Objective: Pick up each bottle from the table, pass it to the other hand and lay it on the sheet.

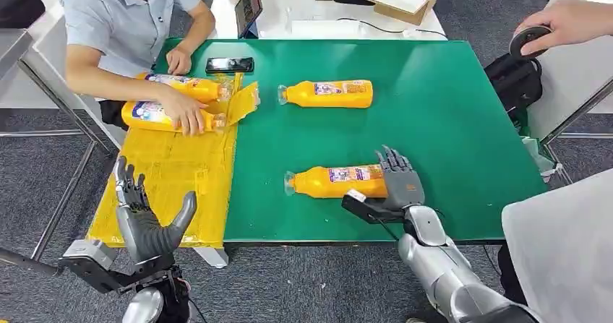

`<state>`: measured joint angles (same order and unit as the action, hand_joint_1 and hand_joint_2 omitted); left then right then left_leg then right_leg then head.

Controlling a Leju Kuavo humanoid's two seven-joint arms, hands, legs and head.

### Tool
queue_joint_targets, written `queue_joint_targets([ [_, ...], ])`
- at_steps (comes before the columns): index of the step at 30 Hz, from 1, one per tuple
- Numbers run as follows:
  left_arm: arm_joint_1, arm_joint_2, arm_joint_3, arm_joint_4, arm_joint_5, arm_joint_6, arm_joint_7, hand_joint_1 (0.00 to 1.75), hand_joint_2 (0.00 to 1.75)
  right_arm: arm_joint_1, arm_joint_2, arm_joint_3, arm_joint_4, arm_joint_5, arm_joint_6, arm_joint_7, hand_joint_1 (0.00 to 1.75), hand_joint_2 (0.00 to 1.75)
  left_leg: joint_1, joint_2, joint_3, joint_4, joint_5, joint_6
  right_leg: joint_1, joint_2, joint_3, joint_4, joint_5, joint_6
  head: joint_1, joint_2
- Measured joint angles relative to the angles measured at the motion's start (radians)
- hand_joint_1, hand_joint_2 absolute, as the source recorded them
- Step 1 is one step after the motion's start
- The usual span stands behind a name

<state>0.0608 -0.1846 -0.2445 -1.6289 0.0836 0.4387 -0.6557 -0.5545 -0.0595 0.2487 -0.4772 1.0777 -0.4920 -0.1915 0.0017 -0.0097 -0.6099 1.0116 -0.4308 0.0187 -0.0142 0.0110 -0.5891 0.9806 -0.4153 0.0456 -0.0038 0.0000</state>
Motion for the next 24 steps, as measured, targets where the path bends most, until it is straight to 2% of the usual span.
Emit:
queue_joint_targets([
  [6, -0.020, 0.010, -0.003, 0.013, 0.024, -0.022, 0.017, 0.00, 1.75, -0.033, 0.002, 0.016, 0.038, 0.001, 0.093, -0.007, 1.75, 1.75, 0.000, 0.001, 0.003, 0.000, 0.000, 0.000, 0.000, 0.000, 0.003, 0.000, 0.000, 0.000, 0.000, 0.000],
  [18, -0.041, 0.014, -0.003, 0.021, 0.024, -0.026, 0.020, 0.00, 1.75, -0.062, 0.008, 0.042, 0.065, 0.003, 0.143, -0.022, 1.75, 1.75, 0.000, 0.000, 0.009, 0.000, 0.000, 0.000, 0.000, 0.000, 0.009, 0.000, 0.000, 0.000, 0.000, 0.000],
  [21, -0.040, 0.015, -0.003, 0.021, 0.024, -0.037, 0.023, 0.00, 1.75, -0.057, 0.011, 0.040, 0.065, -0.044, 0.142, -0.065, 1.75, 1.75, 0.000, 0.001, 0.010, 0.000, 0.000, 0.000, 0.000, 0.000, 0.009, 0.000, 0.000, 0.000, 0.000, 0.000],
  [24, -0.030, 0.021, -0.007, 0.023, 0.020, -0.093, 0.067, 0.00, 1.75, -0.036, 0.025, 0.006, 0.063, -0.189, 0.156, -0.184, 1.75, 1.75, 0.000, 0.002, 0.012, 0.000, -0.002, -0.001, 0.000, 0.002, 0.010, -0.001, 0.000, 0.000, 0.000, 0.000],
])
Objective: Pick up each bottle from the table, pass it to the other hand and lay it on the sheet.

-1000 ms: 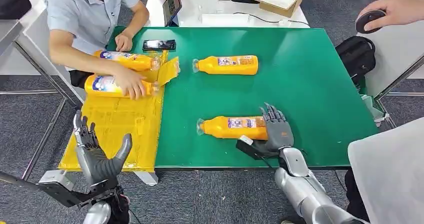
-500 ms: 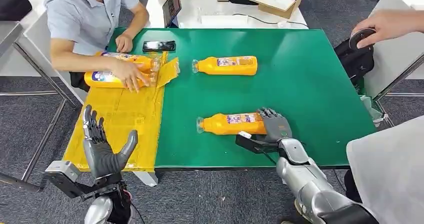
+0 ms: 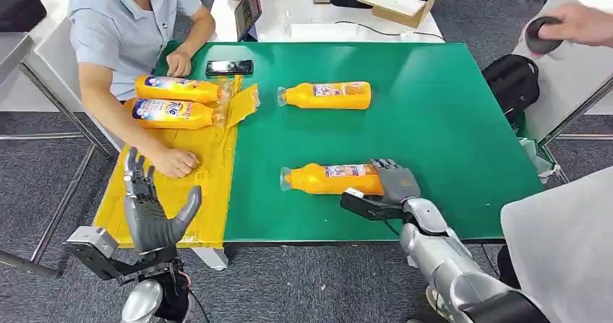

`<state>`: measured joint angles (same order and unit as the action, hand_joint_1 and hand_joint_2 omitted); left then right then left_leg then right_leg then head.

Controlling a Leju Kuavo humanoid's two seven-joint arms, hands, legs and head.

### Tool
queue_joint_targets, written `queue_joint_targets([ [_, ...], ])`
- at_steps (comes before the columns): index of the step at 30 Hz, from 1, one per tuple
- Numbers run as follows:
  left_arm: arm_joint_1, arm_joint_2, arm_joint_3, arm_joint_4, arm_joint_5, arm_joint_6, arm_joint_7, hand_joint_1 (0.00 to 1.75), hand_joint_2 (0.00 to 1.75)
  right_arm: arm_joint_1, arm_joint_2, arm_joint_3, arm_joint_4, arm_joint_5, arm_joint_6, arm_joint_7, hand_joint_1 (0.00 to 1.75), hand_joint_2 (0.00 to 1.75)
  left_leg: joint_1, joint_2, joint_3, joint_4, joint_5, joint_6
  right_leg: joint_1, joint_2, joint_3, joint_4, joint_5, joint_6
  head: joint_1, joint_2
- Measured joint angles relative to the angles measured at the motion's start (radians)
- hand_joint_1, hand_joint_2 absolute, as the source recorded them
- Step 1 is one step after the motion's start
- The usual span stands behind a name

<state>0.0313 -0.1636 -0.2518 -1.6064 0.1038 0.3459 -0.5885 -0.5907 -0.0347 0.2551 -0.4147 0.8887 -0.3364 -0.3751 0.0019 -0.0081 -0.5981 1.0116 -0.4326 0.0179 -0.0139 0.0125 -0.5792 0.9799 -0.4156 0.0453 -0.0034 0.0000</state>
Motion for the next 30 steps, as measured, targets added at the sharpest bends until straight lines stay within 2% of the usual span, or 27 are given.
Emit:
queue_joint_targets([
  [4, 0.010, 0.035, -0.047, 0.070, -0.056, -0.165, 0.111, 0.00, 1.75, 0.059, 0.032, -0.074, -0.037, -0.189, 0.005, -0.148, 1.75, 1.75, 0.000, 0.000, -0.001, 0.000, 0.000, 0.000, 0.000, 0.000, 0.000, 0.000, 0.000, 0.000, -0.001, 0.000],
  [8, 0.022, 0.042, -0.072, 0.167, -0.075, -0.184, 0.119, 0.00, 1.75, 0.148, 0.072, -0.151, -0.135, -0.373, 0.008, -0.238, 1.75, 1.75, 0.000, 0.000, -0.003, 0.000, 0.000, 0.000, 0.000, 0.000, -0.002, 0.000, 0.000, 0.000, 0.000, 0.000],
  [13, 0.036, 0.044, -0.091, 0.214, -0.087, -0.169, 0.119, 0.00, 1.75, 0.277, 0.122, -0.199, -0.342, -0.584, 0.053, -0.288, 1.75, 1.75, 0.000, -0.003, -0.009, 0.000, 0.000, 0.000, 0.000, -0.001, -0.007, 0.001, 0.000, 0.000, -0.001, 0.000],
  [20, 0.046, 0.050, -0.161, 0.224, -0.102, -0.209, 0.088, 0.00, 1.75, 0.394, 0.159, -0.180, -0.597, -0.646, 0.070, -0.284, 1.75, 1.75, 0.000, -0.003, -0.016, 0.000, 0.000, 0.000, 0.000, -0.001, -0.013, 0.001, 0.000, 0.000, 0.000, 0.000],
  [25, 0.046, 0.050, -0.196, 0.211, -0.094, -0.197, 0.047, 0.00, 1.75, 0.435, 0.190, -0.115, -0.676, -0.648, 0.086, -0.285, 1.75, 1.75, 0.000, -0.002, -0.016, 0.000, 0.000, 0.000, 0.000, -0.001, -0.014, 0.001, 0.000, 0.000, 0.000, 0.000],
  [27, 0.044, 0.050, -0.200, 0.200, -0.091, -0.185, 0.032, 0.00, 1.75, 0.456, 0.203, -0.070, -0.694, -0.635, 0.102, -0.288, 1.71, 1.75, 0.001, -0.002, -0.016, 0.000, 0.000, 0.000, 0.000, -0.001, -0.014, 0.001, 0.000, 0.000, -0.001, 0.000],
  [30, 0.036, 0.048, -0.212, 0.188, -0.071, -0.173, 0.023, 0.00, 1.75, 0.484, 0.216, 0.015, -0.701, -0.622, 0.102, -0.294, 1.75, 1.75, 0.001, -0.002, -0.016, 0.000, 0.000, 0.000, 0.001, -0.001, -0.014, 0.001, 0.000, 0.000, 0.000, 0.000],
])
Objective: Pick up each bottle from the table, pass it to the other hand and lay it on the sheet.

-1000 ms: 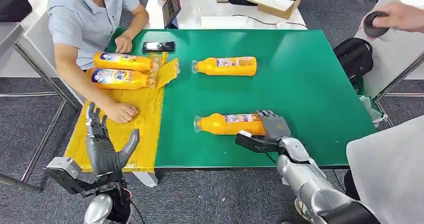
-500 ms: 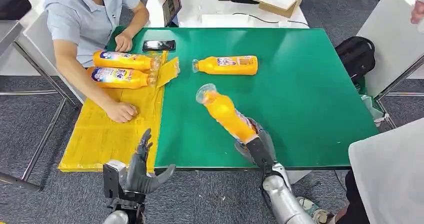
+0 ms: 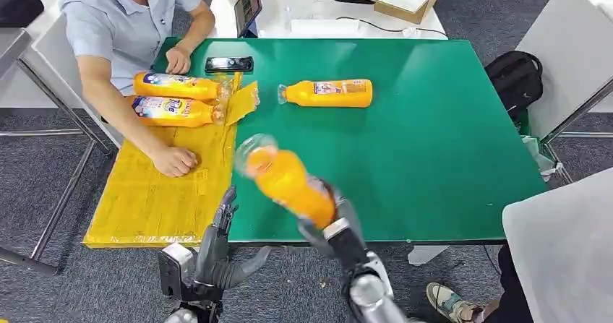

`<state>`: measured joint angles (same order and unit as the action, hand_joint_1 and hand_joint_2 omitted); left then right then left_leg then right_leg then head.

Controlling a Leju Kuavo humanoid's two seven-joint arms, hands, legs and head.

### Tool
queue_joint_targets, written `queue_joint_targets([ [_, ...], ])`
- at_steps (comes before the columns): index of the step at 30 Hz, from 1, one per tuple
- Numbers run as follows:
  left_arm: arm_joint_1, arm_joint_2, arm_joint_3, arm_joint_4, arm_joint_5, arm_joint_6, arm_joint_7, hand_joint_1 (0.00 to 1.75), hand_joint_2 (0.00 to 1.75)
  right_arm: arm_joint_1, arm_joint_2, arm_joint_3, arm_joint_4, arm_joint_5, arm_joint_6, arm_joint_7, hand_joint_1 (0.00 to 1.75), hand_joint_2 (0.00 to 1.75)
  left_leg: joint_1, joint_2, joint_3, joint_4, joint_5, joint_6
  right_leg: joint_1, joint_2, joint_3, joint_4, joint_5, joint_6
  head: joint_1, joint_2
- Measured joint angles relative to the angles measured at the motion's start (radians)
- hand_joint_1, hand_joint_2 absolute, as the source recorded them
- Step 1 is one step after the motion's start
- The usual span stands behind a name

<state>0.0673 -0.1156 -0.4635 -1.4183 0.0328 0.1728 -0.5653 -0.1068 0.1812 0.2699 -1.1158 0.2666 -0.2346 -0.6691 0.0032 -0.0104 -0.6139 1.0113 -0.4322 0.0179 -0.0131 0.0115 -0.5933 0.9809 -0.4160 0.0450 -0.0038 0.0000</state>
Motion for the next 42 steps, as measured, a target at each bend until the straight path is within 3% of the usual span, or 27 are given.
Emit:
queue_joint_targets([
  [12, -0.020, -0.013, -0.030, -0.047, 0.111, -0.035, -0.069, 0.00, 1.75, -0.014, 0.008, 0.189, 0.069, 0.001, -0.059, -0.026, 1.75, 1.75, -0.001, 0.000, 0.000, 0.000, 0.000, 0.000, -0.001, 0.000, 0.000, 0.000, 0.000, 0.000, 0.000, 0.000],
  [23, -0.023, -0.001, -0.083, -0.108, 0.130, -0.105, -0.084, 0.00, 1.75, -0.028, 0.004, 0.200, 0.133, -0.028, -0.074, -0.029, 1.75, 1.75, -0.001, 0.000, -0.001, 0.000, 0.000, 0.000, -0.001, 0.000, 0.000, 0.000, 0.000, 0.000, 0.000, 0.000],
  [42, -0.053, 0.002, -0.085, -0.013, 0.185, -0.079, 0.036, 0.00, 1.75, -0.040, 0.002, 0.239, 0.158, 0.039, -0.152, -0.029, 1.75, 1.75, -0.001, 0.000, -0.001, 0.000, 0.000, 0.000, -0.001, 0.000, 0.000, 0.000, 0.000, 0.000, 0.000, 0.000],
])
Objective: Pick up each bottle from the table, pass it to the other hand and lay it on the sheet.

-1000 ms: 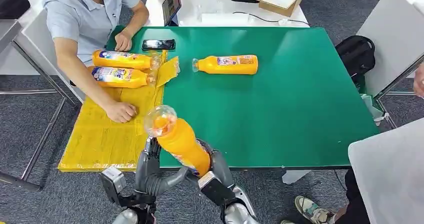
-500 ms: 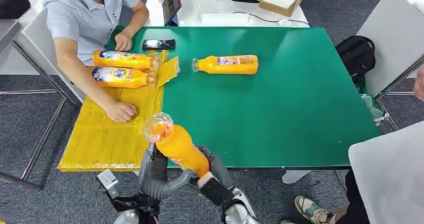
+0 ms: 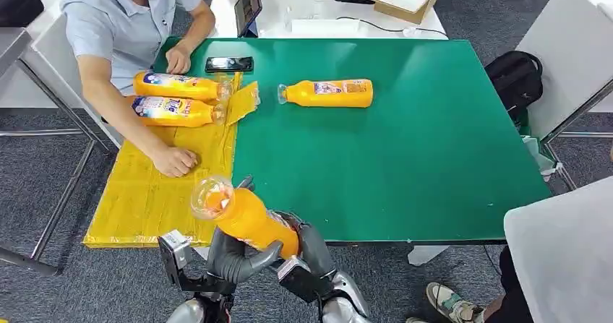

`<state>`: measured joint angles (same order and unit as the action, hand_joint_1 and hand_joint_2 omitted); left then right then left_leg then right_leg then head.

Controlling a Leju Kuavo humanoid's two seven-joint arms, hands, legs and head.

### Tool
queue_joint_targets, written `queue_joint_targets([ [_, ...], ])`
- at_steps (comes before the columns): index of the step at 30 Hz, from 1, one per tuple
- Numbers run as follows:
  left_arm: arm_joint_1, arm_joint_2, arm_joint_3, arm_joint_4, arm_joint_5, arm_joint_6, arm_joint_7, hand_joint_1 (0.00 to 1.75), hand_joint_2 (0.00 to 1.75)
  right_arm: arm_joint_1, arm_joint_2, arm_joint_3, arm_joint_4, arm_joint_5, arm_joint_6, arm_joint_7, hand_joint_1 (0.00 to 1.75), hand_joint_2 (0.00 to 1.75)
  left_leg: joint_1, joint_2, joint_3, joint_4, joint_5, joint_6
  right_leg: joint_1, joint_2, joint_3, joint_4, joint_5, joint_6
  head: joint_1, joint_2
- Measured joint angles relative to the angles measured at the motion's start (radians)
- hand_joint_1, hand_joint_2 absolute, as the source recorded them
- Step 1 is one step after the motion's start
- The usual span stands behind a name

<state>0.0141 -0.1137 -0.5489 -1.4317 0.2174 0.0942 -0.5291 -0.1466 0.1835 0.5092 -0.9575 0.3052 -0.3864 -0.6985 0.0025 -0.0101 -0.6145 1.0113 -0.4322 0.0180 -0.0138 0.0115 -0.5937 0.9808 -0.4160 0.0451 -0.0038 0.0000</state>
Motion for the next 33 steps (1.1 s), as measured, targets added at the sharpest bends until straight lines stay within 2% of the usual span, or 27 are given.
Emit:
queue_joint_targets([
  [7, -0.002, -0.001, 0.005, 0.011, 0.026, -0.004, 0.002, 0.00, 1.75, -0.006, 0.007, 0.029, 0.018, 0.006, 0.002, 0.002, 1.75, 1.75, 0.000, 0.000, 0.000, 0.000, 0.000, 0.000, 0.000, 0.000, 0.000, 0.000, 0.000, 0.000, 0.000, 0.000],
  [8, -0.002, -0.001, 0.006, 0.011, 0.026, -0.004, 0.002, 0.42, 1.75, -0.008, 0.007, 0.031, 0.019, 0.006, 0.002, 0.003, 1.75, 1.75, 0.000, 0.000, 0.000, 0.000, 0.000, 0.000, 0.000, 0.000, 0.000, 0.000, 0.000, 0.000, 0.000, 0.000],
  [9, -0.002, -0.001, 0.007, 0.011, 0.028, -0.005, 0.002, 1.75, 1.75, -0.009, 0.008, 0.032, 0.021, 0.006, 0.003, 0.003, 1.66, 1.75, 0.000, 0.000, 0.000, 0.000, 0.000, 0.000, 0.000, 0.000, 0.000, 0.000, 0.000, 0.000, 0.000, 0.000],
  [10, -0.002, -0.001, 0.007, 0.012, 0.036, -0.008, 0.003, 1.75, 1.75, -0.011, 0.008, 0.034, 0.023, 0.006, 0.005, 0.004, 0.94, 1.75, 0.000, 0.000, 0.000, 0.000, 0.000, 0.000, 0.000, 0.000, 0.000, 0.000, 0.000, 0.000, 0.000, 0.000],
  [11, -0.002, -0.001, 0.008, 0.013, 0.045, -0.013, 0.007, 1.75, 1.75, -0.014, 0.007, 0.039, 0.026, 0.006, 0.006, 0.005, 0.05, 1.75, 0.000, 0.000, 0.000, 0.000, 0.000, 0.000, 0.000, 0.000, 0.000, 0.000, 0.000, 0.000, 0.000, 0.000],
  [12, -0.002, -0.001, 0.008, 0.013, 0.056, -0.018, 0.011, 1.75, 1.75, -0.016, 0.007, 0.042, 0.029, 0.005, 0.006, 0.005, 0.00, 1.75, 0.000, 0.000, 0.000, 0.000, 0.000, 0.000, 0.000, 0.000, 0.000, 0.000, 0.000, 0.000, 0.000, 0.000],
  [15, -0.003, -0.001, 0.010, 0.015, 0.101, -0.045, 0.025, 1.75, 1.75, -0.024, 0.006, 0.064, 0.038, 0.003, 0.004, 0.007, 0.00, 1.75, 0.000, 0.000, 0.000, 0.000, 0.000, 0.000, 0.000, 0.000, 0.000, 0.000, 0.000, 0.000, 0.000, 0.000],
  [16, -0.006, -0.001, 0.011, 0.015, 0.115, -0.049, 0.026, 1.75, 1.75, -0.023, 0.004, 0.075, 0.040, -0.001, -0.002, 0.006, 0.00, 0.00, 0.000, 0.000, 0.000, 0.000, 0.000, 0.000, 0.000, 0.000, 0.000, 0.000, 0.000, 0.000, 0.000, 0.000],
  [25, -0.020, -0.005, 0.069, 0.043, 0.344, -0.090, 0.119, 1.75, 1.75, -0.023, -0.005, 0.142, 0.048, -0.040, -0.043, 0.006, 0.00, 0.00, 0.000, 0.000, 0.000, 0.000, 0.000, 0.000, 0.000, 0.000, 0.000, 0.000, 0.000, 0.000, 0.000, 0.000],
  [33, -0.021, -0.019, 0.132, 0.068, 0.356, -0.066, 0.108, 1.75, 1.75, -0.023, -0.005, 0.172, 0.051, -0.067, -0.059, 0.004, 0.00, 0.00, 0.000, 0.000, 0.000, 0.000, 0.000, 0.000, 0.000, 0.000, 0.000, 0.000, 0.000, 0.000, 0.000, 0.000],
])
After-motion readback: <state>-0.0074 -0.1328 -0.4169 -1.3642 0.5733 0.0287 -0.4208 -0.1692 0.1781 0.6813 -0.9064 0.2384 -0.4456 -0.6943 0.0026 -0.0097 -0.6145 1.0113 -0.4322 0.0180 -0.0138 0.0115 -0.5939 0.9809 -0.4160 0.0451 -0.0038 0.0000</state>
